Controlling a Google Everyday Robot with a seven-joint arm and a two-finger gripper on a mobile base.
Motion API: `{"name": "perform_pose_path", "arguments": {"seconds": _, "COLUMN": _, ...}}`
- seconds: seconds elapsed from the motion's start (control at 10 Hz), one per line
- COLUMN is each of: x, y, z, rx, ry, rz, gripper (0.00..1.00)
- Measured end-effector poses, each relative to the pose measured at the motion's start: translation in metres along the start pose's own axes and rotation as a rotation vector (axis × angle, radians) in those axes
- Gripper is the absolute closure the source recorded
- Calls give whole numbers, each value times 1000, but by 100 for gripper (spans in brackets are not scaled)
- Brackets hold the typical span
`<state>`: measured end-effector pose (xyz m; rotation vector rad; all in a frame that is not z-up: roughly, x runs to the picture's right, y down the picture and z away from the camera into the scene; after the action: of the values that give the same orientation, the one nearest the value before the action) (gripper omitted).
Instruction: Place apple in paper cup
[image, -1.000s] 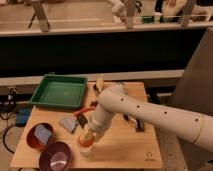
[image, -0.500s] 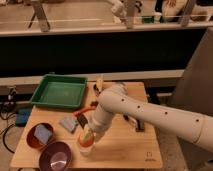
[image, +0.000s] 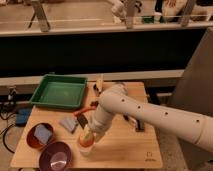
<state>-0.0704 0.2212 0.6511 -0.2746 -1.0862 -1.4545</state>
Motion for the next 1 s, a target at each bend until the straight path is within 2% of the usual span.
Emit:
{"name": "perform_pose_path", "arguments": {"seconds": 0.5, "x": 0, "y": -1, "z": 0, "rx": -6, "ry": -1, "rz": -2, "gripper": 22}}
{"name": "perform_pose_path", "arguments": {"seconds": 1.0, "x": 0, "y": -1, "z": 0, "rx": -8, "ry": -3, "rz": -3, "gripper": 20}}
